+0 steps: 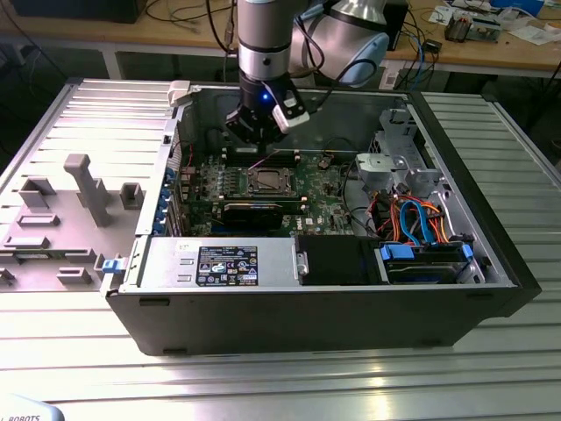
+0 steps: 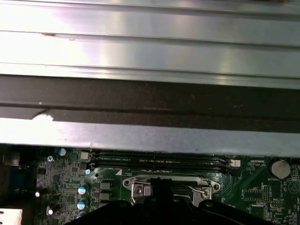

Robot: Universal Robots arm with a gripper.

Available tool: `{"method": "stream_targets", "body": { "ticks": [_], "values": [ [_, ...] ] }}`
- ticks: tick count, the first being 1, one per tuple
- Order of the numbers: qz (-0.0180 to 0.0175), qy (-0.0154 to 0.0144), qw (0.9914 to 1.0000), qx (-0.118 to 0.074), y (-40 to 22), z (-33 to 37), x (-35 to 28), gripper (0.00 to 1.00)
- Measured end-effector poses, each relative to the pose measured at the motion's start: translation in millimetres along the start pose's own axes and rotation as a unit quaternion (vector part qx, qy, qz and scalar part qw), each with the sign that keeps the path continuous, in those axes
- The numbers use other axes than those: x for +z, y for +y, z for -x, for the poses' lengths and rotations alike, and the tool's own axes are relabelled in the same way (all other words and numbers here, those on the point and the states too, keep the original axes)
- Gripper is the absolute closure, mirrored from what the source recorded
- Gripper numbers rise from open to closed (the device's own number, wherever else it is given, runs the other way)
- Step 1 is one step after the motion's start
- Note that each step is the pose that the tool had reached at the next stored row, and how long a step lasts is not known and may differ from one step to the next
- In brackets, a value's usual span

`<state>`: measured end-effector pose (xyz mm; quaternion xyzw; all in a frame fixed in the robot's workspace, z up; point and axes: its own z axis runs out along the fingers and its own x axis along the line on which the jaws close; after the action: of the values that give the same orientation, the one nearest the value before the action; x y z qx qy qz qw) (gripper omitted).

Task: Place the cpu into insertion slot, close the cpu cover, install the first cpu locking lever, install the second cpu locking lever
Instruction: 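Install the first cpu locking lever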

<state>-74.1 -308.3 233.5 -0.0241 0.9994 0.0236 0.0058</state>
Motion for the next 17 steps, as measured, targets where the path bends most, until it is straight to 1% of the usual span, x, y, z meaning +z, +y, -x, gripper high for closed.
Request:
{"method": "stream_targets", "body": {
  "ticks": [1, 5, 9, 12, 17],
  "values": [
    [-0.0017, 0.0001, 1.0, 0.0, 1.0, 0.6, 0.3, 0.89],
    [-0.0046, 0.0003, 0.99999, 0.0, 6.5, 4.4, 1.6, 0.89],
    [-0.0052, 0.0003, 0.99999, 0.0, 7.9, 5.7, 3.2, 0.89],
    [-0.0067, 0.0004, 0.99998, 0.0, 10.0, 8.0, 4.2, 0.89],
    [-0.0069, 0.0003, 0.99998, 0.0, 10.4, 11.8, 6.3, 0.89]
  ]
}}
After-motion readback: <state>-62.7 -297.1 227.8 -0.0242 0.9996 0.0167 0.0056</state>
